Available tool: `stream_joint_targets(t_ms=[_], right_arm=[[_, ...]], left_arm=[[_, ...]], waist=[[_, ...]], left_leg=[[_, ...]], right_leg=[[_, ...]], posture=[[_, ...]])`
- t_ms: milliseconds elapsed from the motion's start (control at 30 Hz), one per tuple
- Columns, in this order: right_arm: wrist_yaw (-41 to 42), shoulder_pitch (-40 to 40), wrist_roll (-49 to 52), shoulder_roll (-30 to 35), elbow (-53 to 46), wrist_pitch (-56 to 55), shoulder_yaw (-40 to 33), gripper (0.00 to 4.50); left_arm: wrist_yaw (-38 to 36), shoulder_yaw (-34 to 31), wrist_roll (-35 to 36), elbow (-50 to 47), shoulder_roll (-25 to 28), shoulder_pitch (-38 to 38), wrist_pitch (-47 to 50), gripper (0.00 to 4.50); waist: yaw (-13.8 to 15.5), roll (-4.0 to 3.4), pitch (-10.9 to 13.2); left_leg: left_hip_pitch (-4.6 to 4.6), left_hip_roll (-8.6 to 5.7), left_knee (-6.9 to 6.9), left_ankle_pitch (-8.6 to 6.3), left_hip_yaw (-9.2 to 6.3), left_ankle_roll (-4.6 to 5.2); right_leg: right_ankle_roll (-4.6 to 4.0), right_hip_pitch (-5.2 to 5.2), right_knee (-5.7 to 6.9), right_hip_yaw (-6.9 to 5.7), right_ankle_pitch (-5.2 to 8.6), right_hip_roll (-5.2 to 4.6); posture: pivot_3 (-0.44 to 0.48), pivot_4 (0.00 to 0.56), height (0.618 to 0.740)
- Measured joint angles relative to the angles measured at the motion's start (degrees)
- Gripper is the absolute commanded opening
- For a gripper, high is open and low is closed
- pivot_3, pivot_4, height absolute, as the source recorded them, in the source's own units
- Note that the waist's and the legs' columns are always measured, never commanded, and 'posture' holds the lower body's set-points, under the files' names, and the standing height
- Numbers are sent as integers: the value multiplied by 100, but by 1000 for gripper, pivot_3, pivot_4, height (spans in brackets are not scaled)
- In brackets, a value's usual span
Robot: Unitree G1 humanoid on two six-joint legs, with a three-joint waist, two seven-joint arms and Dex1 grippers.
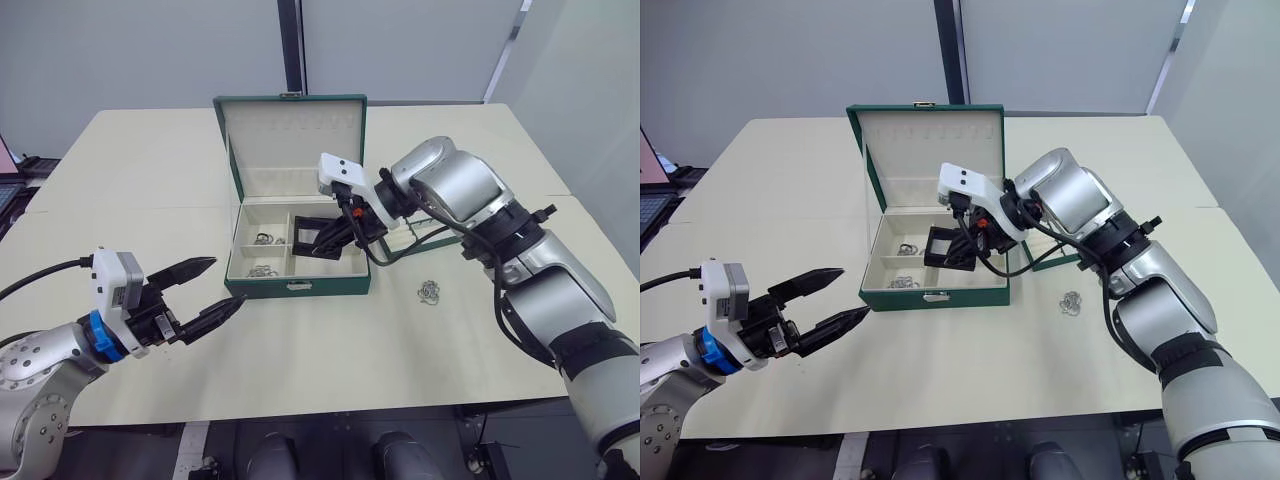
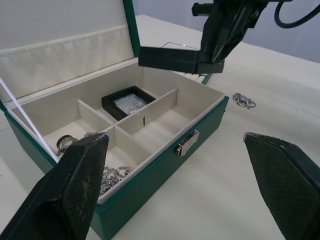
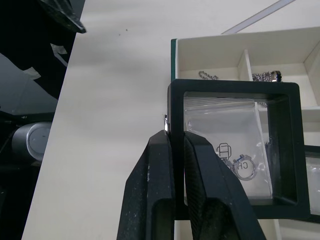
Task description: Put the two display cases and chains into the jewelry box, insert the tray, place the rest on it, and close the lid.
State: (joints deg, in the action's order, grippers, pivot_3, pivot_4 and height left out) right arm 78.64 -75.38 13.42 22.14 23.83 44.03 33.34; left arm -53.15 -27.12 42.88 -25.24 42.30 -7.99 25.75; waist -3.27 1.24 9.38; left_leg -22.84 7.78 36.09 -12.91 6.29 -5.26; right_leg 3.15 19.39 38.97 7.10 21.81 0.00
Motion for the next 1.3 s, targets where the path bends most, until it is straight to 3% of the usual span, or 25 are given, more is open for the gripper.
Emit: stream_joint_targets(t_ms=[100,333,833,1233,1300], right_arm=[[324,-259,-313,-354,910,-360,142,33],[576,-431,-786,-844,1862,-971,166,33],[574,-423,-1446,-1203,2863,-1496,-65,33],[672,-409,-1692,-1265,3052,-1704,-208,33],[703,-405,-1703,-1265,3052,-1730,-239,747]], left_arm=[[35,-2,-15,13,-1,32,-9,4500],[212,1,-15,9,-115,108,-19,4500],[377,142,-51,4,-114,247,-15,4500],[380,214,-128,4,-114,319,-15,4500],[379,214,-138,4,-115,319,-15,4500]], waist=[[-18,1,0],[-42,1,0],[-79,1,0],[-104,1,0],[-107,1,0]], left_leg=[[0,2,-2,0,4,0],[-2,3,1,0,10,-1],[-3,2,-1,0,10,-1],[-3,3,-2,1,9,-1],[-3,3,-1,1,9,-1]], right_leg=[[0,21,5,3,0,5],[0,21,3,8,0,5],[0,16,3,9,0,5],[0,15,3,8,0,5],[0,15,3,8,0,5]], posture=[[0,150,740],[0,150,740],[0,150,740],[0,150,740],[0,150,740]])
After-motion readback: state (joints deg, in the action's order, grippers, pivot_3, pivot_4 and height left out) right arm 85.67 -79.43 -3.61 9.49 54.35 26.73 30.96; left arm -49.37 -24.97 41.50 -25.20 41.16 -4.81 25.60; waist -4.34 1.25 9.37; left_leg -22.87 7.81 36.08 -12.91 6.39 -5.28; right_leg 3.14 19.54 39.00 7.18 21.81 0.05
